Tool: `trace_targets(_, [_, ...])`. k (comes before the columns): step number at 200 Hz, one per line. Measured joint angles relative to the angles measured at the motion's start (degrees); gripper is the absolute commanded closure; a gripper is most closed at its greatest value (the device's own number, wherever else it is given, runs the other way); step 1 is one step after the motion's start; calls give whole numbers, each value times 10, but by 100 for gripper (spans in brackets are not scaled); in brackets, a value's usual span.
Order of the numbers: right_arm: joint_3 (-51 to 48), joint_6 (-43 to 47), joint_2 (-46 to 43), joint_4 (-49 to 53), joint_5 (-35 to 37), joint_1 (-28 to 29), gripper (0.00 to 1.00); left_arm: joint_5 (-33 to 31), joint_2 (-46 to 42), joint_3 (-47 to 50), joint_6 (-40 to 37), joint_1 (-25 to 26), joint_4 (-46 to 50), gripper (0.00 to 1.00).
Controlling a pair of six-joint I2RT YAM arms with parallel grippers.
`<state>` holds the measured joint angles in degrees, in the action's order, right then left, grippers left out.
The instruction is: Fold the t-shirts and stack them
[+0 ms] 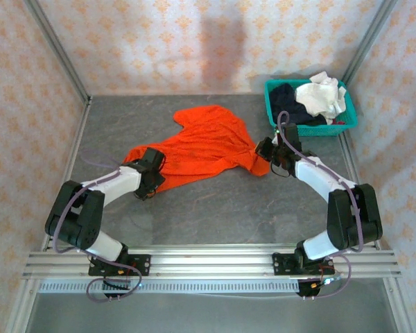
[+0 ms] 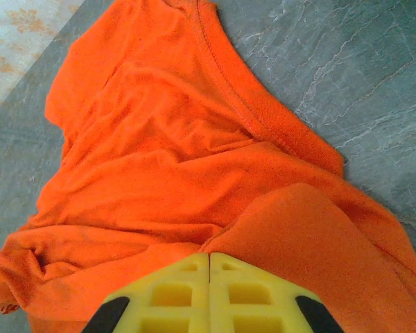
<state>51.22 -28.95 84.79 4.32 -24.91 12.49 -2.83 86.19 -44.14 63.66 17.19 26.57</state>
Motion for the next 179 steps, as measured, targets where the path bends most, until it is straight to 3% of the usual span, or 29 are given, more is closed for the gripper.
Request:
trace_targets(45, [0, 0, 0, 0, 0, 1, 100, -18, -42, -4, 19, 5, 49, 44])
trace_targets(122, [0, 1, 0, 4, 0, 1, 100, -6, 21, -15, 40, 5, 61, 58])
trace_targets(140, [0, 1, -1, 6, 0, 1, 99, -6, 33, -23, 40, 5, 70, 68])
trace_targets(171, [0, 1, -6, 10, 0, 1, 99, -9, 35, -26, 39, 4, 89, 100])
trace_targets(179, [-1, 2, -9, 11, 0, 2, 99, -10, 35, -27, 40, 5, 90, 100])
